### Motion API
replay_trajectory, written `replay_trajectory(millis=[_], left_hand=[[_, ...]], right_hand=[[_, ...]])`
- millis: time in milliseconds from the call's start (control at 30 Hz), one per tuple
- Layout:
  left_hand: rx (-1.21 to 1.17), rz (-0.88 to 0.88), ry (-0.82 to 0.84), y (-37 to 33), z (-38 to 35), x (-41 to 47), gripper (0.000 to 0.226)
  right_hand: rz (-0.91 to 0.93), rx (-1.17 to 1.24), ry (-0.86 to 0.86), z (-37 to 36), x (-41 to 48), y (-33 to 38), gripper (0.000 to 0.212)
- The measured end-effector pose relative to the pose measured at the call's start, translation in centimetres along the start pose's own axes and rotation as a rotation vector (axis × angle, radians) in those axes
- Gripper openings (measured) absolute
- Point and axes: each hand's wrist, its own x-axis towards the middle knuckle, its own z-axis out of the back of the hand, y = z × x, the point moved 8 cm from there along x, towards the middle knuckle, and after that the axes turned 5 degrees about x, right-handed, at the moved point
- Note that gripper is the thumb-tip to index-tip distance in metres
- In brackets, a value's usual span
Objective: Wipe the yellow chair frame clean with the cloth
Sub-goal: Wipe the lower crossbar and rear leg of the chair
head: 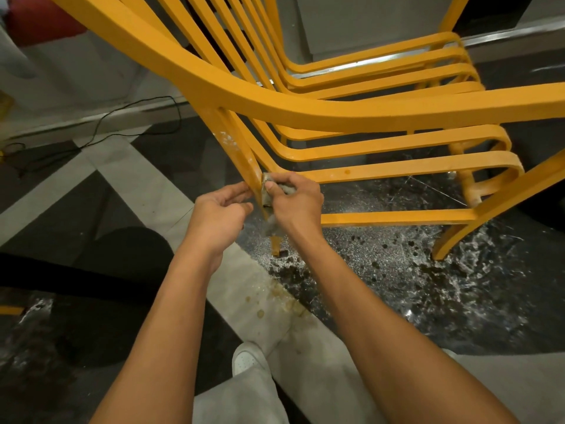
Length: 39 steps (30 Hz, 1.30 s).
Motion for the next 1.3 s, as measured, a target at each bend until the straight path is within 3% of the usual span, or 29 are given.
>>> replay_trajectory(millis=[233,333,500,633,767,900,1067,1167,1300], left_hand=[[-0.051,0.02,-0.037,-0.2,0.4,0.0,0.042],[-0.052,0.015,-0.066,-0.4,0.5,-0.1,0.043],[-0.05,0.015,-0.063,-0.5,0.7,-0.3,0.042],[-0.044,0.01,-0.055,-0.6,0.6,-0.5,0.042],[-0.055,0.008,-0.057,-0.9,0.5,-0.6,0.042],[-0.046,0.007,-0.063,-0.6,0.7,-0.4,0.041],[-0.053,0.002,-0.08,-0.4,1.1,-0.1,0.039],[-0.047,-0.001,-0.091,-0.3,1.2,0.0,0.039],[-0.084,-0.008,-0.117,-0.6,1.5,-0.2,0.037]], right_hand=[[-0.002,-0.015,-0.007,0.1,-0.3,0.5,0.007],[0.078,-0.005,-0.018,-0.1,-0.4,1.8,0.008],[-0.03,-0.006,-0.001,-0.2,-0.3,0.0,0.006],[0.037,0.025,-0.013,-0.1,-0.7,0.6,0.009],[-0.04,0.02,-0.011,0.1,-0.6,-0.1,0.008],[0.076,0.048,-0.016,0.0,-1.1,1.5,0.011],[-0.032,0.052,0.013,0.1,-0.8,0.7,0.008],[0.084,0.086,0.011,0.0,-1.0,2.6,0.009],[0.032,-0.006,0.008,0.1,-1.0,1.6,0.008]])
